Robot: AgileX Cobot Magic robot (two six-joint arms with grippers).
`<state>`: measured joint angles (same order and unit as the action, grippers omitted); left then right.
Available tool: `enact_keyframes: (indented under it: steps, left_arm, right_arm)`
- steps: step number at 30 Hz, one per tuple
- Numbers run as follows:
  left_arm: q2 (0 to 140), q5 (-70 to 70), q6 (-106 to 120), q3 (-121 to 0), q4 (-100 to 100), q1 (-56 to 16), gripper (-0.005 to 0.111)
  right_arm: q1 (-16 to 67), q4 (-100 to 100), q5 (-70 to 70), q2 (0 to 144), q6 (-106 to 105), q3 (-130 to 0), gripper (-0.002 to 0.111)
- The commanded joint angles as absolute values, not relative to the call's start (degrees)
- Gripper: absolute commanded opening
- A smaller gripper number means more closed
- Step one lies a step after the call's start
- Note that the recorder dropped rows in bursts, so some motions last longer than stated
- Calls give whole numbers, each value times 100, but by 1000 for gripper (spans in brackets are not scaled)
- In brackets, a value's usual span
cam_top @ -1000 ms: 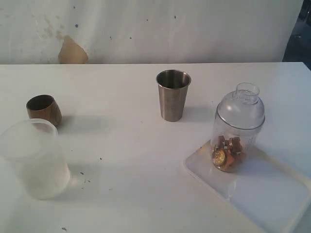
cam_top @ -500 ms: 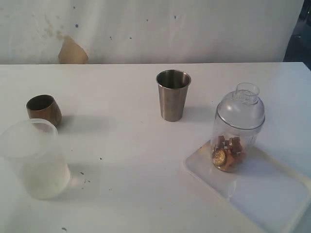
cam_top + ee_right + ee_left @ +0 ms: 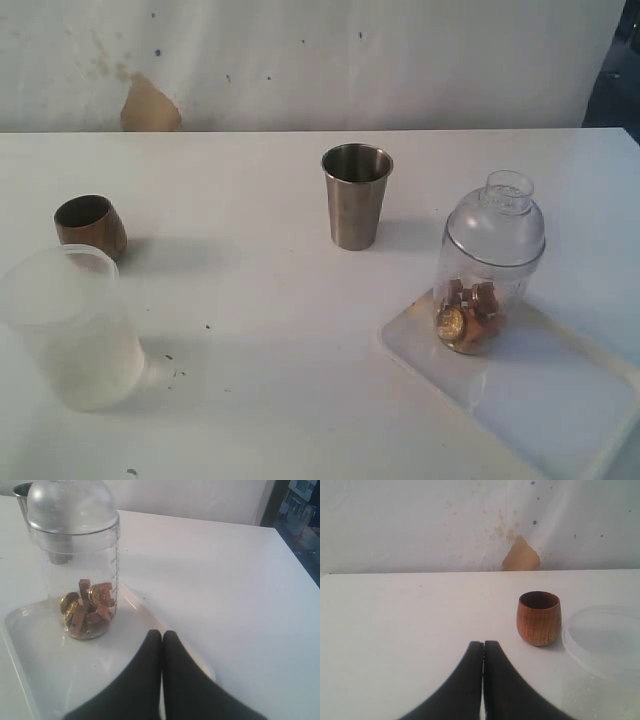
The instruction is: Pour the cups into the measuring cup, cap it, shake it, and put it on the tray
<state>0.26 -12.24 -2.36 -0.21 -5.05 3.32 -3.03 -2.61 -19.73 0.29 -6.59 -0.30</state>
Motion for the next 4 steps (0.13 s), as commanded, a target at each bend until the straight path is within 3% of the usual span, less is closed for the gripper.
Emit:
enact_keyframes:
  steps: [1, 4]
  left_arm:
    - [0, -1163, -253, 0, -481, 331, 1]
    - [0, -1163, -253, 0, -481, 331, 1]
  right_arm:
    - [-291, -230, -1974, 0, -622, 0, 0]
    - [-291, -230, -1974, 0, -622, 0, 0]
